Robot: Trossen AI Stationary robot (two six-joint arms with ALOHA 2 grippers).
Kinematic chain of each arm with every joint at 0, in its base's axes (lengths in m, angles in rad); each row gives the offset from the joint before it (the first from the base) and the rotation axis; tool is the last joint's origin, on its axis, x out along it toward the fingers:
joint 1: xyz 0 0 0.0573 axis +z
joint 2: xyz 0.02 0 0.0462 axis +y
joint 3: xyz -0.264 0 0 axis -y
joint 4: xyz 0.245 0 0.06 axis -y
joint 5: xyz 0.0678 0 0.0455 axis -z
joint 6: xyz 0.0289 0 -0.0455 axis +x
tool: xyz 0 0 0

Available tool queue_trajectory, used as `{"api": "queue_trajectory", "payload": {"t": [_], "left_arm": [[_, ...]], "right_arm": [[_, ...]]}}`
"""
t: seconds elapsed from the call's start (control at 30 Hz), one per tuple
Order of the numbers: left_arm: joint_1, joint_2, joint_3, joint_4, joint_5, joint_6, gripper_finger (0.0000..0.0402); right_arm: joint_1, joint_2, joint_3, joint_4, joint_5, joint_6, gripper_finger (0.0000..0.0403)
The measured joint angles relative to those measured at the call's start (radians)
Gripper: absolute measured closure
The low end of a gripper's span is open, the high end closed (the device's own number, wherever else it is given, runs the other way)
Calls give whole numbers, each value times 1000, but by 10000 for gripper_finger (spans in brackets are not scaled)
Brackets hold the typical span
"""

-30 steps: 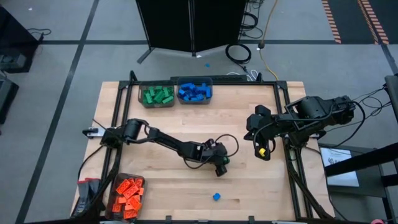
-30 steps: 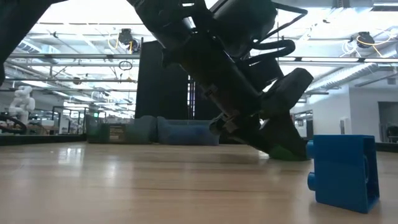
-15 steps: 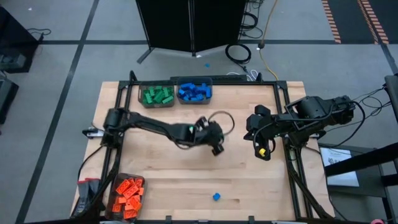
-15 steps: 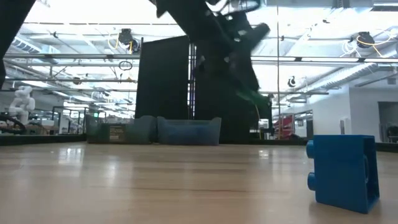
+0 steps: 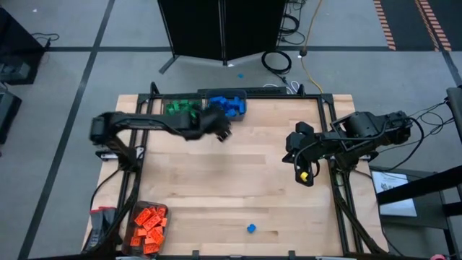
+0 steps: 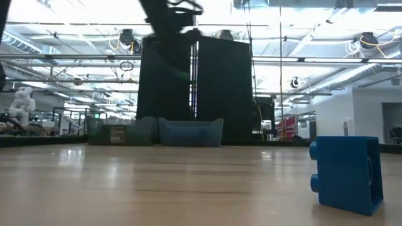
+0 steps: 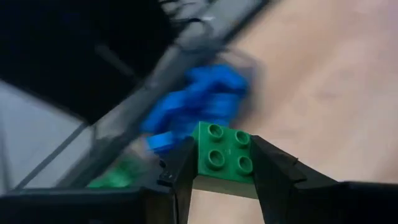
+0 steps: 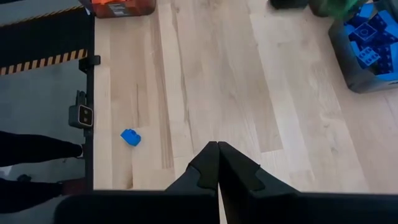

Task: Sort blocks
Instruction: Put the green gamepiece into the top left black bin

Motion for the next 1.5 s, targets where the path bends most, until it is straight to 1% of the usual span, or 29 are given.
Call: {"api": "queue_trajectory", "payload": {"t": [0.13, 0.3, 0.4, 0.5, 0.57, 0.67, 0.73, 0.8, 1.03, 1.13, 1.23, 1.33, 1.43, 1.5], "left_arm": [[82, -158, -144, -16, -75, -106, 273], [178, -395, -381, -16, -122, -244, 272], [222, -526, -529, 35, -161, -319, 272], [264, -621, -680, 198, -172, -330, 272], [292, -648, -774, 338, -157, -330, 272], [323, -648, -886, 562, -112, -330, 272], [336, -622, -934, 673, -100, -330, 272], [351, -589, -961, 728, -100, -330, 272], [388, -497, -963, 748, -99, -323, 272], [388, -489, -963, 749, -76, -265, 272], [388, -490, -963, 785, -24, -179, 269], [388, -490, -963, 835, 18, -137, 254], [388, -490, -962, 878, 11, -112, 231], [389, -490, -962, 898, -14, -111, 213]], "right_arm": [[0, 0, 0, -1, 0, 12, 403], [0, 0, 0, -1, 0, 18, 403], [0, 0, 0, -1, 2, 17, 403], [0, 0, 0, 3, 3, 16, 403], [0, 0, 0, 16, 3, 16, 403], [0, 0, 0, 27, 4, 15, 403], [0, 0, 0, 31, 4, 17, 403], [0, 0, 0, 41, 4, 18, 403], [0, 0, 0, 48, 4, 47, 403], [0, 0, 0, 49, 4, 46, 403], [0, 0, 0, 50, 4, 44, 403], [0, 0, 0, 50, 4, 44, 403], [0, 0, 0, 50, 4, 44, 403], [0, 0, 0, 50, 1, 44, 403]]}}
